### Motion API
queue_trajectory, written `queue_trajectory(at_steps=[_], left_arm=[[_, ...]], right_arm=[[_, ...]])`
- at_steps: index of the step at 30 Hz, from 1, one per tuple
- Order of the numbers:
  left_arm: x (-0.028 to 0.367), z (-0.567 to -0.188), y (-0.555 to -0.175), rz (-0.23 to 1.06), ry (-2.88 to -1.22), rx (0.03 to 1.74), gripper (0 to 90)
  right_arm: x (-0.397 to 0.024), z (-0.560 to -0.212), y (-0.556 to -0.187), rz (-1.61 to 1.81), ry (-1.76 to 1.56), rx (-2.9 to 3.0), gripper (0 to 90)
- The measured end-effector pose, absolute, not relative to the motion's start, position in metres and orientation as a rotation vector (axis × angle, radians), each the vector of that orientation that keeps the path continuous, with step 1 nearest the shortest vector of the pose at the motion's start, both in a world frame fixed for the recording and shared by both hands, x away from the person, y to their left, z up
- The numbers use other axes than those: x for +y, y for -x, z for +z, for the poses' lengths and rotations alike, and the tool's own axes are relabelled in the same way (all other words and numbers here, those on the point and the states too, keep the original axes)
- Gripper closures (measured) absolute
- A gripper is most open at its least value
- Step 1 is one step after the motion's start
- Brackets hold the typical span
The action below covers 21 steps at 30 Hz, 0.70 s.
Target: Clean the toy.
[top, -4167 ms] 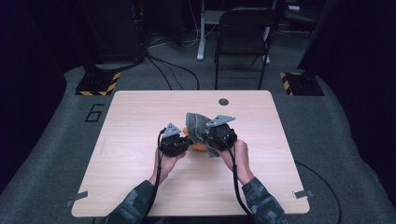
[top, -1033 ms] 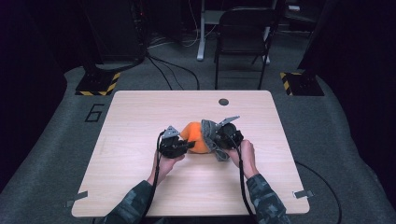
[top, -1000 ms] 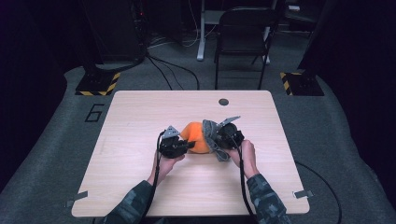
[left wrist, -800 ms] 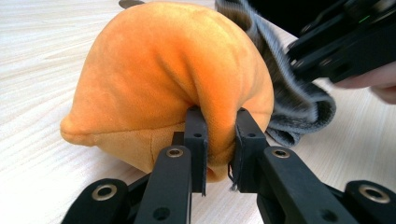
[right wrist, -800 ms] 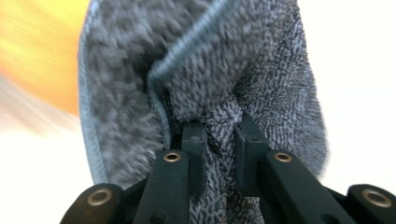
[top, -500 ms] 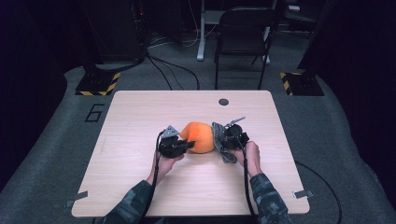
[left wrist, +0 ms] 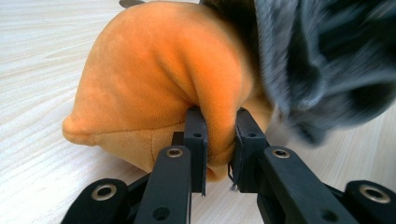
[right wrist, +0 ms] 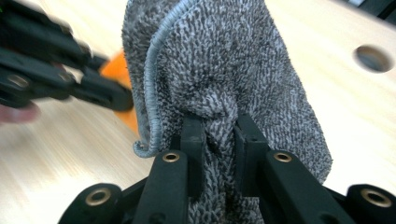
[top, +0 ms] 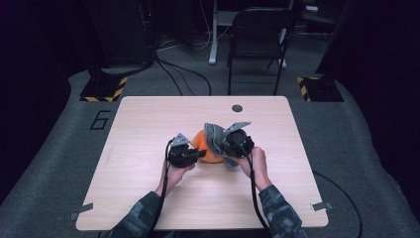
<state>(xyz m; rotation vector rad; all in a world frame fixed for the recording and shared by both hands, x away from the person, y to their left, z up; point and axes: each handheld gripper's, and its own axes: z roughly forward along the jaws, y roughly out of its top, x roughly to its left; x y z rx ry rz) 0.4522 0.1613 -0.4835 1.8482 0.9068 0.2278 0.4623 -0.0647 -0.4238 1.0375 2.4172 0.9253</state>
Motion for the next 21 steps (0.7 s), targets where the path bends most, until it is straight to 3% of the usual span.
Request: queue_trajectory(at_steps=[7,17,21], left_arm=[[0.162,-0.485,-0.452,0.229,-1.854,0.907,78.8],[0.162,-0.486,-0.453,0.217,-1.853,0.907,78.7],[0.163,-0.486,-0.453,0.214,-1.85,0.907,78.7]], right_arm=[[-0.07,-0.431,-0.466,0.871,-1.051,2.421,77.1],[-0.102,-0.483,-0.495,0.727,-1.313,2.471,76.9],[-0.104,-0.484,-0.498,0.738,-1.32,2.485,76.9]])
